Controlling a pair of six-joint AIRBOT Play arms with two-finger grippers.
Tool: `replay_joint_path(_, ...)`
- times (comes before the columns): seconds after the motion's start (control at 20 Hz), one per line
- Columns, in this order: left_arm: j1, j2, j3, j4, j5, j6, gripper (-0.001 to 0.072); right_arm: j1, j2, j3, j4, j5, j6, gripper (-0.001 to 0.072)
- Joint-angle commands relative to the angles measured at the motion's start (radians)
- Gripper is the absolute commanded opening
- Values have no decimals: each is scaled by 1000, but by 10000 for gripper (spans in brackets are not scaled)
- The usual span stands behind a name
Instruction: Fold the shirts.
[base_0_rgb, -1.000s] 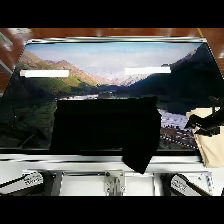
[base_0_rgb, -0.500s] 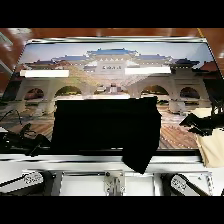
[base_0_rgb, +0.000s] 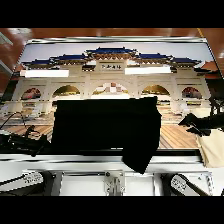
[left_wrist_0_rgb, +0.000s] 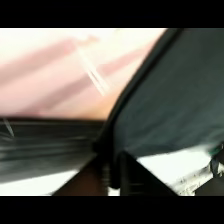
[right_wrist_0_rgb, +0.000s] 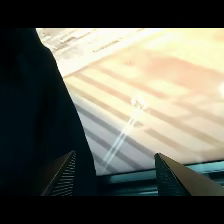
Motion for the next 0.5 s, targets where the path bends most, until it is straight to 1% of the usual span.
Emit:
replay_joint_path(0.0, 0, -2, -10, -13, 2, 5, 40, 1, 1, -77, 17, 21, -16, 623)
replay_joint_path(0.1, 0, -1, -9, -13, -7, 12, 39, 1, 1, -158, 67, 74, -74, 623)
replay_joint_path(0.2, 0, 0, -8, -13, -10, 11, 38, 1, 1, -229, 69, 116, -141, 624)
replay_joint_path(0.25, 0, 1, -8, -13, -9, 10, 39, 1, 1, -262, 63, 108, -141, 623)
replay_joint_path(0.35, 0, 1, -8, -13, -10, 8, 39, 1, 1, -333, 132, 95, -156, 622)
replay_joint_path(0.45, 0, 1, -8, -13, -9, 8, 39, 10, 11, -391, 185, 50, -169, 612)
